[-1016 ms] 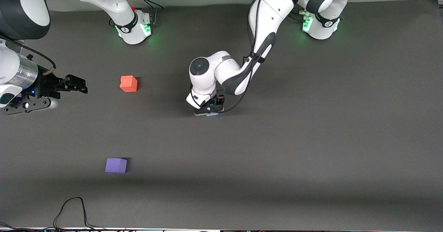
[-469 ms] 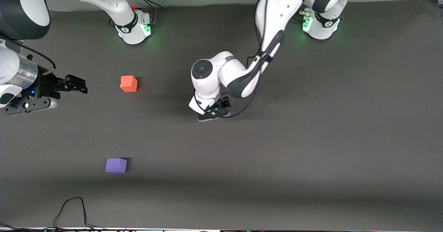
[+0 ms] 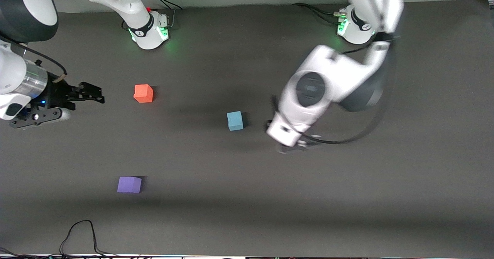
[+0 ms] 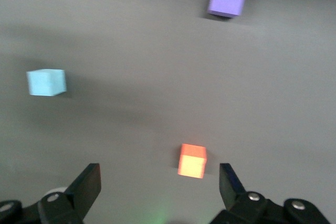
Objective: Place blue block between orange and purple blocks
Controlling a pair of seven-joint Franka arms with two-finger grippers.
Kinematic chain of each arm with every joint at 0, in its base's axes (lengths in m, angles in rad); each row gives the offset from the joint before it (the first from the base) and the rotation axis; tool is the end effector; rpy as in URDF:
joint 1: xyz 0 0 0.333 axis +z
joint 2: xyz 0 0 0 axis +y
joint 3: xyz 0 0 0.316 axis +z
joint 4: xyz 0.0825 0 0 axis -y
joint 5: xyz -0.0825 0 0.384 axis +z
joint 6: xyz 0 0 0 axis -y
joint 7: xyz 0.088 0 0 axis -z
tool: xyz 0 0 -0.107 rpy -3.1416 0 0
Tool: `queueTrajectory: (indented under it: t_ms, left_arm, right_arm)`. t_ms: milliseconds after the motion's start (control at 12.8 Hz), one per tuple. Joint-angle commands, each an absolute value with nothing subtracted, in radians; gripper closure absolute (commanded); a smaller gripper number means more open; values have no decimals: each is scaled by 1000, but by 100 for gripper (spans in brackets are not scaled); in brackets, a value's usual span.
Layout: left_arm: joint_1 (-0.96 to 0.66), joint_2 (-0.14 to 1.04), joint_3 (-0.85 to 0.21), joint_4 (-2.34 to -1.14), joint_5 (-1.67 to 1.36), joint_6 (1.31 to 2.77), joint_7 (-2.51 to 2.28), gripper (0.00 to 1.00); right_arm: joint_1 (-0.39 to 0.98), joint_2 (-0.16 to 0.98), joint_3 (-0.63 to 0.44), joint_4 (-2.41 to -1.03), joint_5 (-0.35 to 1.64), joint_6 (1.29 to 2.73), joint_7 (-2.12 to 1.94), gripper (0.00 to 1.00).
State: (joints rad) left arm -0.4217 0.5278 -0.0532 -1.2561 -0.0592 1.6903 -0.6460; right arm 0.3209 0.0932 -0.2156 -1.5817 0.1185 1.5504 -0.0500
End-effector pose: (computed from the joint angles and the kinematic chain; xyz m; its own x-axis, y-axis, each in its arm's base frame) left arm 0.6244 -0.3182 0.4498 0.9750 0.1836 -0.1253 0.1865 -0.9824 0.0114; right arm 0.5706 0.0784 0.5667 0.9810 0.1546 -0.1169 0.1427 -0.9843 -0.1038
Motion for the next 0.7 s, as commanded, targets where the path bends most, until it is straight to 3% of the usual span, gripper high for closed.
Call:
queueTrajectory:
  t_ms: [0,391,625]
  left_arm:
    - [-214,359,-74,-1474,-84,1695,-418,0]
    - [18,212,-66,-1620,-32,1704,-109,0]
    - [58,151,-64,-1658,-28,1701,-46,0]
  right_arm:
    - [472,112,-216,-1548,133,1578,179,0]
    - [765,279,-216,-1373,137,1603,510,0]
    - [796,415,-216,-1273,204,1614,565,0]
